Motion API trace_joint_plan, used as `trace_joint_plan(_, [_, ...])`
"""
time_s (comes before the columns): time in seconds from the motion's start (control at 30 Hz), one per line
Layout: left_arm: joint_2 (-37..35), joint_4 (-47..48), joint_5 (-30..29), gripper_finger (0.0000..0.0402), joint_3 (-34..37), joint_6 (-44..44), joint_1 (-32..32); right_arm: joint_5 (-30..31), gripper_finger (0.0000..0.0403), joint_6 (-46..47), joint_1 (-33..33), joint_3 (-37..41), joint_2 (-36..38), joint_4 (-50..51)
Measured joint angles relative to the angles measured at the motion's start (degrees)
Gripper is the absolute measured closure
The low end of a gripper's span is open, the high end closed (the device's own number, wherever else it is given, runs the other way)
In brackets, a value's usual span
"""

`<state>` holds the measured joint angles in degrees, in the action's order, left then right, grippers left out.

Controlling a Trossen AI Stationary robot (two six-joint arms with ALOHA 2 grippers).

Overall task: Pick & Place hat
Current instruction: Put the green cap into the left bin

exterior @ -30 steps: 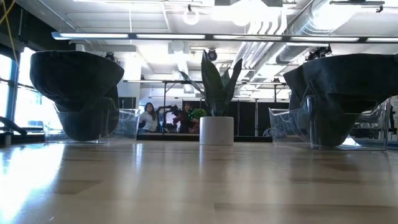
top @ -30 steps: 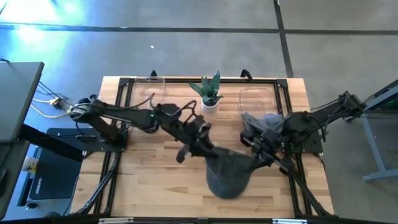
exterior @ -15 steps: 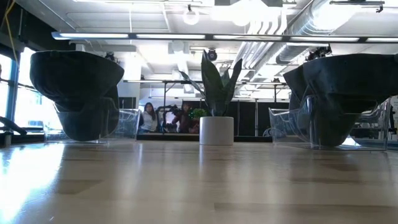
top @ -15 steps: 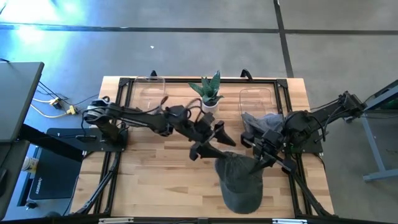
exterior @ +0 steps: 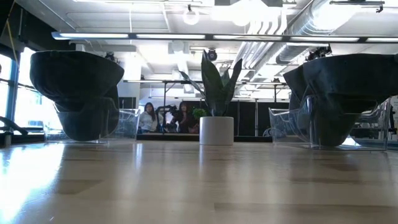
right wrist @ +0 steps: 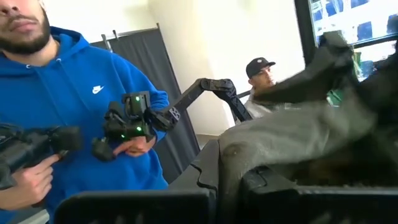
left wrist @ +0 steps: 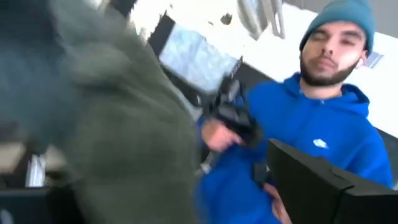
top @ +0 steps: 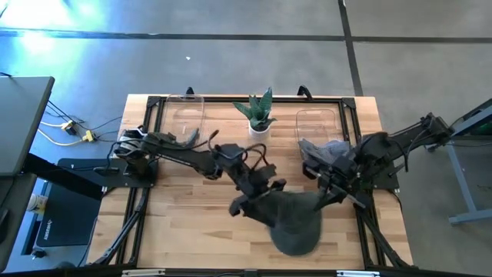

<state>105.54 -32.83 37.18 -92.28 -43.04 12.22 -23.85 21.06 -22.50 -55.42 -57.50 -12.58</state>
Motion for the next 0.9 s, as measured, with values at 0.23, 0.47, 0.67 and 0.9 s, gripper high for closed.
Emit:
trace_joint_plan(0.23, [-0.9, 0.3, 3.9, 0.0176, -5.2, -2.2, 1.0, 1.8, 0.0401, 2.8, 0.0, 0.0, 4.9, 4.8])
trace_joint_plan(0.47, [-1.2, 5.9, 2.0, 0.0253, -8.6, 6.2, 0.7, 1.2, 0.0401, 3.0, 0.0, 0.0, 4.6, 4.6])
trace_joint_plan(0.67, [-1.2, 14.1, -1.4, 0.0299, -9.0, 8.7, -1.0, 0.8, 0.0398, 2.9, -0.1, 0.0, 3.6, 4.8])
trace_joint_plan(0.9, [-0.4, 14.4, -3.0, 0.0281, -9.0, 7.2, -3.2, 0.7, 0.0398, 2.2, -0.1, 0.0, 2.7, 4.8])
